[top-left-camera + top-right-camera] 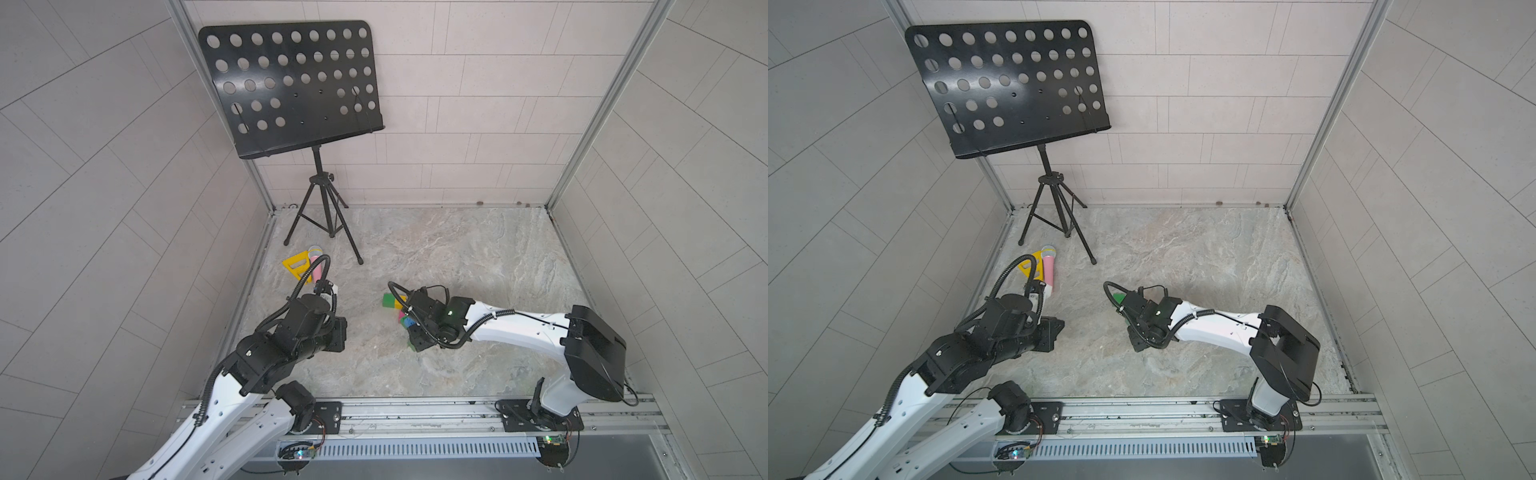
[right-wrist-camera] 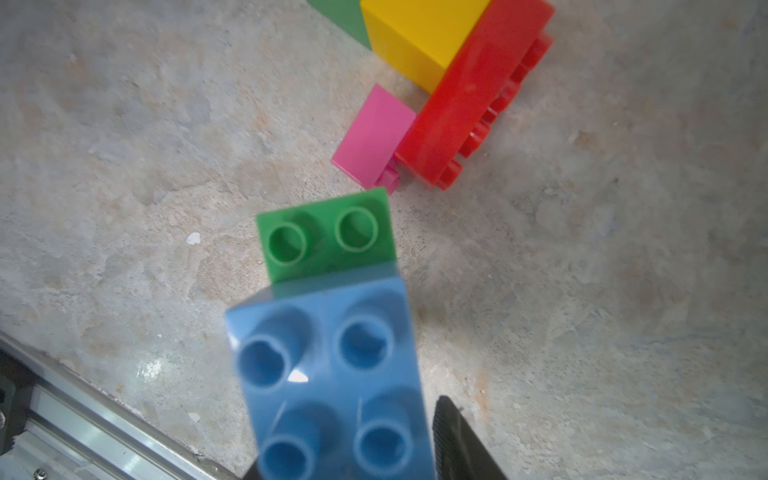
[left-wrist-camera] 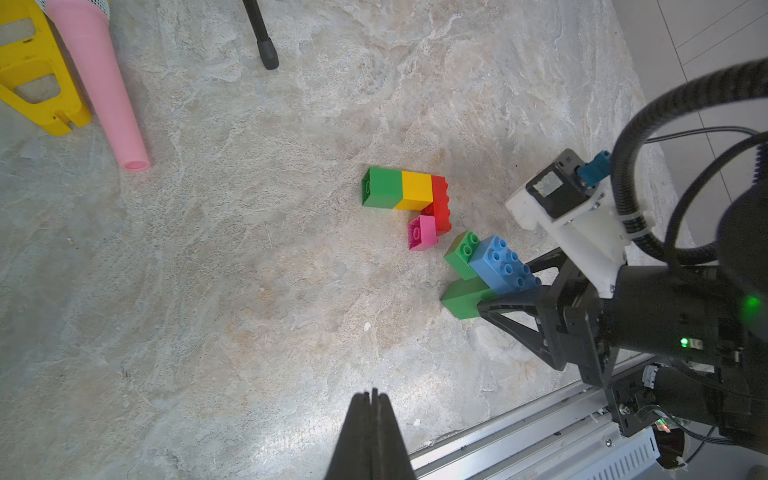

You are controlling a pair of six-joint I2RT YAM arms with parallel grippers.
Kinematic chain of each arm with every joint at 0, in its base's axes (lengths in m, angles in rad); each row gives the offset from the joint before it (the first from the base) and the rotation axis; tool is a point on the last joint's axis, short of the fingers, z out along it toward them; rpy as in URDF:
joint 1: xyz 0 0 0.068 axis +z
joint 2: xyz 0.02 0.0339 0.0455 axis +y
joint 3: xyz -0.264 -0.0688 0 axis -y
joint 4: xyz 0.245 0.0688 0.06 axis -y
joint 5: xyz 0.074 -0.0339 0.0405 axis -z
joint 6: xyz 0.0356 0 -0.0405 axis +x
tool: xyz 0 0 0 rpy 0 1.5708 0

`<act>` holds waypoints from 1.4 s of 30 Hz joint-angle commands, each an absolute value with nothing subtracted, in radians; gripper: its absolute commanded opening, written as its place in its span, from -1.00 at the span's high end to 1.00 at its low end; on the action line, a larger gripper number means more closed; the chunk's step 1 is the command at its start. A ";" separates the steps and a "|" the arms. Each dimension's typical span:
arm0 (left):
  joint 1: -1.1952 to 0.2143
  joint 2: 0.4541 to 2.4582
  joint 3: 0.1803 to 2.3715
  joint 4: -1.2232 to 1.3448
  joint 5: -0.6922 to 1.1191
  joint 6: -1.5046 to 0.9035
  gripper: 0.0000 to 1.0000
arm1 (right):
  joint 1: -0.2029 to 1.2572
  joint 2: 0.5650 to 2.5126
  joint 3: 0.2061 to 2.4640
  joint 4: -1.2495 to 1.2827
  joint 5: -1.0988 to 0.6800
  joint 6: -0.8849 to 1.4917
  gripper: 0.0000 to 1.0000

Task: Assemble the letter r with lego
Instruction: Adjust the lego brick at the center of the board.

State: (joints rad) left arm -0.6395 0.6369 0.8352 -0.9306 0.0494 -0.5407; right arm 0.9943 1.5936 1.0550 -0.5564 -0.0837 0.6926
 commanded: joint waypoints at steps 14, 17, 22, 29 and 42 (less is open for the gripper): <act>-0.637 0.632 0.828 -0.923 0.043 -0.519 1.00 | 0.811 1.511 0.834 -0.164 -0.430 0.707 0.16; -0.637 0.635 0.826 -0.923 0.044 -0.520 1.00 | 0.767 1.496 0.774 -0.094 -0.496 0.727 0.23; -0.637 0.641 0.827 -0.921 0.046 -0.519 1.00 | 0.667 1.462 0.667 0.046 -0.592 0.779 0.22; -0.637 0.646 0.827 -0.922 0.048 -0.518 1.00 | 0.523 1.466 0.577 0.118 -0.716 0.794 -0.26; -0.637 0.665 0.827 -0.918 0.040 -0.519 1.00 | 0.298 1.261 0.609 -0.311 -0.611 0.573 -0.85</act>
State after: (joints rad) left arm -0.6395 0.6579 0.8352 -0.9306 0.0513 -0.5407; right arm 0.3248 1.3354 0.5663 -0.1238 -0.6968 0.6765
